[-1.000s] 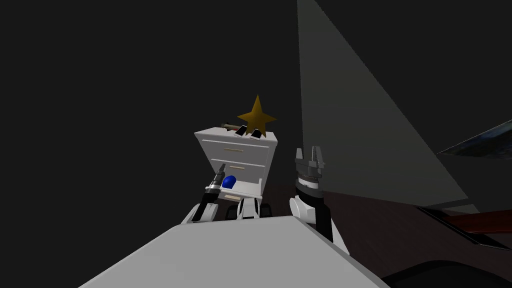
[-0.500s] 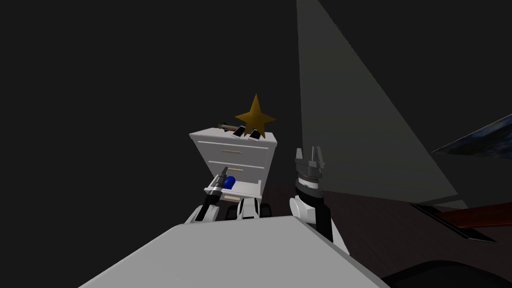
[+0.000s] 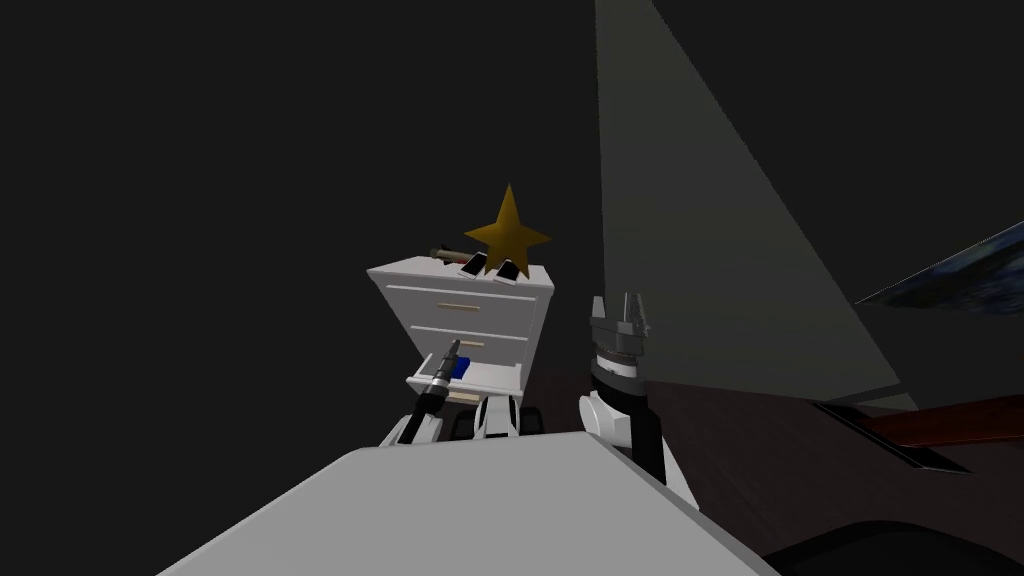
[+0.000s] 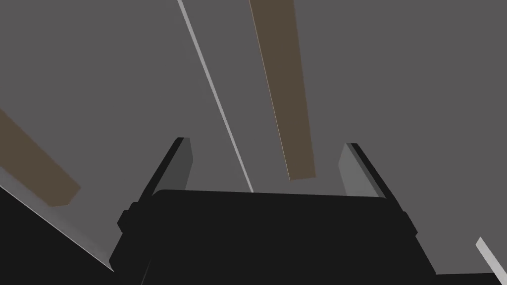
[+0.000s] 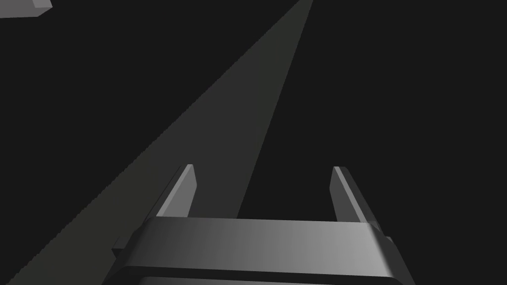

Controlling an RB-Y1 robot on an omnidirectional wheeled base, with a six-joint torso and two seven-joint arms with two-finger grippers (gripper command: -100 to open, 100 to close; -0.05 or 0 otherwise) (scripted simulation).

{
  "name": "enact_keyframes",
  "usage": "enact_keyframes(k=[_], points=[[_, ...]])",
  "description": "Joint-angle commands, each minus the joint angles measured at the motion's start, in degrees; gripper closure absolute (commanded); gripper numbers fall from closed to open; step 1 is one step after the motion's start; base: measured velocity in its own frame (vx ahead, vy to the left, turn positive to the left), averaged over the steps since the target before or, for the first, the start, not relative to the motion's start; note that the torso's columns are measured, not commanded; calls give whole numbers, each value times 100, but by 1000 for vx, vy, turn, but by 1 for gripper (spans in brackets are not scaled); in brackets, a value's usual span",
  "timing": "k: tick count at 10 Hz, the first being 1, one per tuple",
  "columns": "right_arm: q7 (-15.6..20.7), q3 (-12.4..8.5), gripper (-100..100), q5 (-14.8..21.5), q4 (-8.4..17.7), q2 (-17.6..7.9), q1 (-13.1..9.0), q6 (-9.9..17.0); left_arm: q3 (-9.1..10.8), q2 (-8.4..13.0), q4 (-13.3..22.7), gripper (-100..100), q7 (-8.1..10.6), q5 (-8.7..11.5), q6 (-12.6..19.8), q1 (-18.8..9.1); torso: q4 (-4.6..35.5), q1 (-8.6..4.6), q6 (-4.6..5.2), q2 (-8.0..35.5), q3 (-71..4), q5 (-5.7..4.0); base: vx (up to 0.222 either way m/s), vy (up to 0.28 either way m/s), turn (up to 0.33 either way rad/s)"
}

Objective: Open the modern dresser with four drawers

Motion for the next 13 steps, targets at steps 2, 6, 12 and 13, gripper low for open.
enact_keyframes(k=[2,6,12,13], points=[[0,0,0,0,0,0,0,0,-52,-302,477,-100,-10,-52,9,-140,-2,1,0,-5,-3,1,36,-2,-32],[0,0,0,0,0,0,0,0,-55,-307,472,100,-12,-53,-4,-123,1,2,0,3,2,1,10,-1,-4],[0,0,0,0,1,0,-3,1,-127,-274,261,100,18,-71,112,-29,-2,4,0,-5,-3,1,-154,12,16],[0,0,0,0,1,0,-1,0,-127,-81,229,-100,19,-72,136,-38,-9,-1,0,-38,-22,0,-8,-2,-6]])
